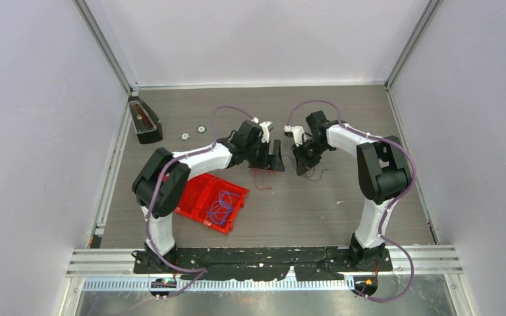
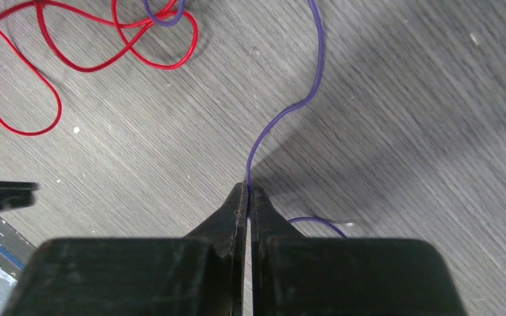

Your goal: Untangle the cables

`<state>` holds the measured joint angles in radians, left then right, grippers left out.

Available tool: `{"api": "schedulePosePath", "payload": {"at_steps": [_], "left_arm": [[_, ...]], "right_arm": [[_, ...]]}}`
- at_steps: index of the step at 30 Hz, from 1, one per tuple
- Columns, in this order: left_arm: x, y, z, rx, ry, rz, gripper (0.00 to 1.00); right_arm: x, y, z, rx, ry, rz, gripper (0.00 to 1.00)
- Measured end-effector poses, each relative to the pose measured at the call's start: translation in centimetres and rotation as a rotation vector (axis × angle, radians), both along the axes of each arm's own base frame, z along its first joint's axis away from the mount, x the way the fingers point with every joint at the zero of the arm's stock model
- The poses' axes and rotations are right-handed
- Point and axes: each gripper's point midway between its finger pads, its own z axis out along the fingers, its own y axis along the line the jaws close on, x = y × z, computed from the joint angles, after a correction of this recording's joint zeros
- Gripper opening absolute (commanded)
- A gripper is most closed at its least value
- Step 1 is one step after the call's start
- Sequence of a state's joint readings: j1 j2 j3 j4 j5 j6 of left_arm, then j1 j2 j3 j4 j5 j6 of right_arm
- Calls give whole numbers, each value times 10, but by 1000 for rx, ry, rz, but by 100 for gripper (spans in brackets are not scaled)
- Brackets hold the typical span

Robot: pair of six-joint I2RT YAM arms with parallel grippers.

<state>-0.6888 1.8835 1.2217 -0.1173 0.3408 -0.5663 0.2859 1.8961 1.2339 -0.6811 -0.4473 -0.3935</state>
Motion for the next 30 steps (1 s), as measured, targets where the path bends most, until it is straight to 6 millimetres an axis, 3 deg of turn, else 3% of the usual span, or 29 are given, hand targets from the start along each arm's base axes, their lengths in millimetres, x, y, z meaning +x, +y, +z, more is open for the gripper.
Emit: {"api": "schedulePosePath", "payload": {"at_steps": [7,9,11,12,14,18,21,23,24,26,28,30], "left_arm": [[8,3,-33,125,1,25,73],[14,4,-31,148,-25,35,68],[16,5,-33,178,-41,33,48],[17,6,-35,191,-44,28,28],[15,4,-36,208,-48,4,2],[3,-9,-20,190,-87,-123,0],[-9,-15,27,115,-159,-235,0],[-19,-15,78,19,-229,-295,0],[-22,-11,114,-49,-277,-315,0],[-18,9,188,-172,-400,-310,0],[-7,43,257,-256,-542,-266,0],[4,80,309,-295,-663,-206,0]], "right_arm": [[1,-3,1,10,6,-15,6],[1,-4,1,10,10,-19,5],[1,-5,0,9,13,-22,5],[0,-6,0,9,15,-24,5],[0,-8,-1,7,18,-28,5],[-1,-10,-2,6,24,-34,5],[-1,-12,-2,2,23,-39,5],[0,-14,-3,-5,22,-42,5],[0,-15,-3,-9,22,-43,5],[1,-17,-3,-16,21,-49,5],[2,-21,-3,-23,20,-57,5],[2,-25,-3,-32,19,-66,5]]}}
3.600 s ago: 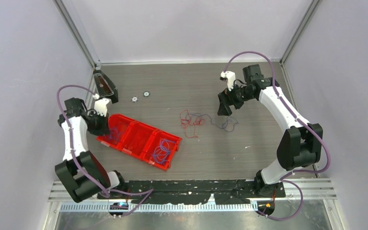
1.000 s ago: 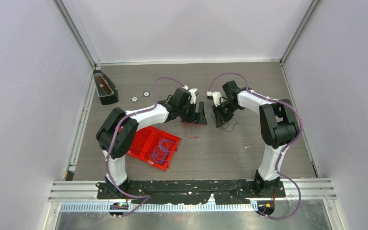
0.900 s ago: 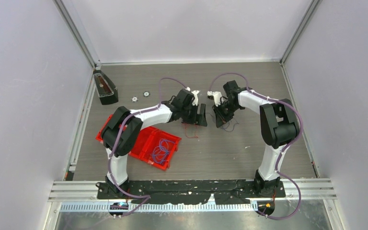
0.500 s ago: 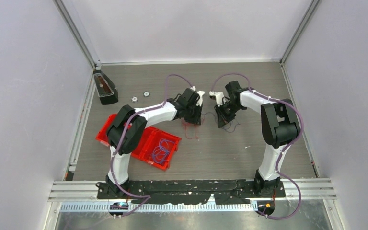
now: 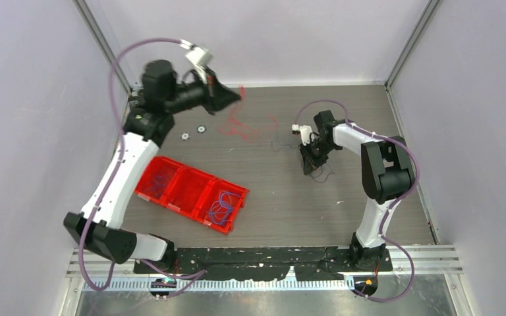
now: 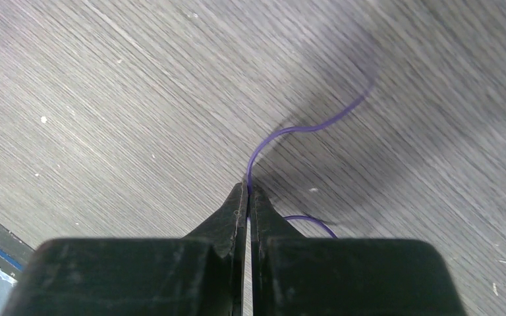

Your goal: Untangle the cables

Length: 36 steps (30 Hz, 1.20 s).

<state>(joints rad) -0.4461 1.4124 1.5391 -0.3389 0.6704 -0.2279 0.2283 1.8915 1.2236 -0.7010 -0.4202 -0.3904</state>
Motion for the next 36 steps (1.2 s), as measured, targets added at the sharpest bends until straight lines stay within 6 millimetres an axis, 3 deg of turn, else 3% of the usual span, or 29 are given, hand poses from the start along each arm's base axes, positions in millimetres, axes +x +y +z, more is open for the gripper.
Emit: {"api": "schedulePosePath", "payload": {"at_steps": [3,5,13,18,22,27,30,36], "left_arm": [[9,45,49,-45,-115,71,0],[10,61,65,-52,-157,89,0],[10,115,64,-44,-136,168,0],[-30,114,41,-17,-107,87,0],[-73,109,22,-16,-89,-7,0],[-116,102,13,-47,-99,-138,0],[-133,98,16,-78,-103,-221,0],[-149,95,22,-110,-106,-313,0]], "right_arm": [[1,-7,0,-9,0,-15,6],[1,-11,0,-20,-5,-20,5],[1,-23,0,-47,-9,-33,5],[1,-25,0,-50,-7,-40,5],[1,-25,0,-50,-4,-49,5],[1,-25,0,-50,1,-61,5],[1,-25,0,-50,2,-63,6],[1,-25,0,-50,5,-70,6]]}}
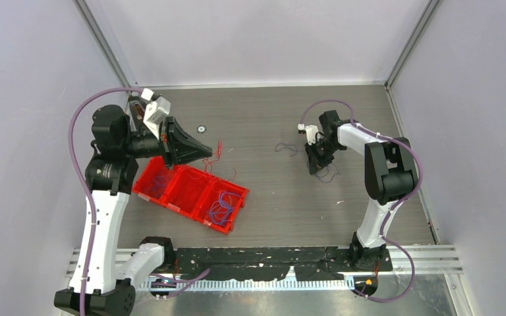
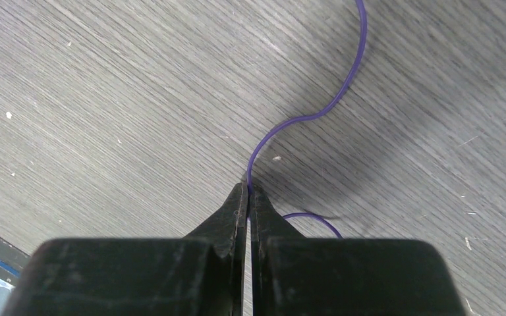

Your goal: Untangle the cables

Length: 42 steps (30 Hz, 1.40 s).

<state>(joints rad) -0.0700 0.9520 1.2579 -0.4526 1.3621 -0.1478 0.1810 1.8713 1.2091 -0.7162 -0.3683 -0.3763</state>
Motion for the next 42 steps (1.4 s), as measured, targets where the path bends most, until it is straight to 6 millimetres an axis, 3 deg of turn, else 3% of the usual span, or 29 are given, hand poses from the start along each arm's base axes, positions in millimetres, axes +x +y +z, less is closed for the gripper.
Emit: {"api": "schedulePosePath", "payload": {"at_steps": [6,11,15,27,35,38,40,42], "left_arm": [[-8,-5,-18,6,26,-18,0],[-7,-10,-53,63,40,24,0],[6,-5,-83,134,86,118,0],[43,50,-124,324,120,412,0],[63,99,-175,447,251,552,0],[65,105,-175,432,280,558,0],[64,102,-158,398,259,541,0],[64,94,-129,343,200,520,0]], "right_arm": [[0,0,0,-2,3,-4,5],[-1,-2,0,-12,9,-6,6],[-2,-3,0,-15,13,-7,5],[-3,-4,0,-18,11,6,5],[-4,-4,0,-20,13,9,5],[-4,-4,0,-21,13,9,5],[-4,-5,0,-21,12,11,5],[-4,-5,0,-21,13,11,5]]}}
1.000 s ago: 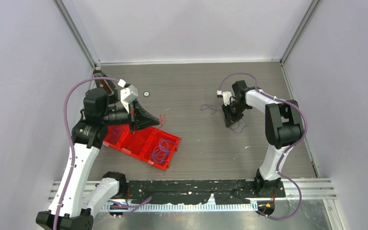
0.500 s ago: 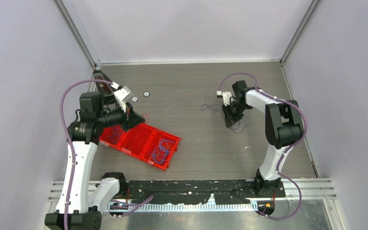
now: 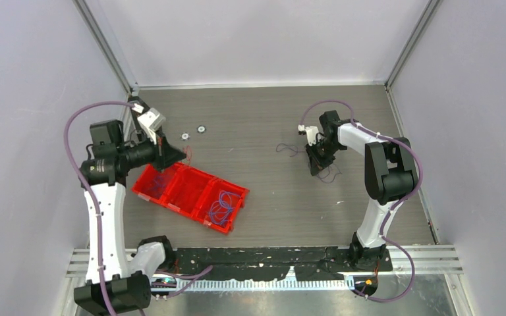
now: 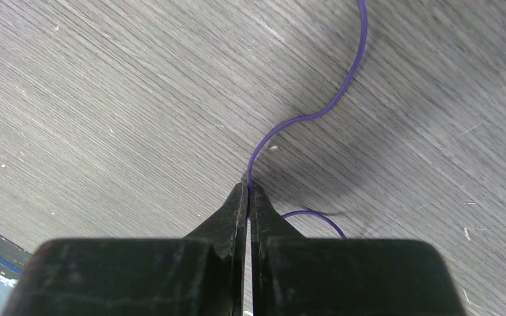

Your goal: Untangle the cables

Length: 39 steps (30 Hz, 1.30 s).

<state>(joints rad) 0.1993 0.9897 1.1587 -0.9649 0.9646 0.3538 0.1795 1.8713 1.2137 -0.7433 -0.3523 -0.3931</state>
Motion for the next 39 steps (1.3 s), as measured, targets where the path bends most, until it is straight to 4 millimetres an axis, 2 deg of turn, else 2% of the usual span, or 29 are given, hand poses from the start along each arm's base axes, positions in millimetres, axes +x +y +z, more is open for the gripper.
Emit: {"api": "schedulePosePath", "payload": {"at_steps": [4,6,11,14,21,31,34,39], "left_arm": [[-7,-13,49,-72,-115,-35,0],[-11,-16,59,-93,-137,-44,0],[-13,-16,60,-99,-134,-33,0],[-5,-10,51,-79,-122,3,0],[5,2,1,-29,-15,66,0],[-2,4,-126,8,286,95,0],[3,5,-152,55,346,102,0],[17,16,-183,139,403,150,0]], "right_arm": [[-1,-1,0,-5,5,-1,6],[-2,-2,0,-9,10,-2,5],[-2,-2,2,-13,15,-5,5],[-1,-2,3,-13,13,-6,6],[-2,-2,3,-13,15,-6,6],[-2,-2,3,-12,15,-6,5],[-2,-2,3,-13,16,-5,5],[-5,1,4,7,27,1,5]]}}
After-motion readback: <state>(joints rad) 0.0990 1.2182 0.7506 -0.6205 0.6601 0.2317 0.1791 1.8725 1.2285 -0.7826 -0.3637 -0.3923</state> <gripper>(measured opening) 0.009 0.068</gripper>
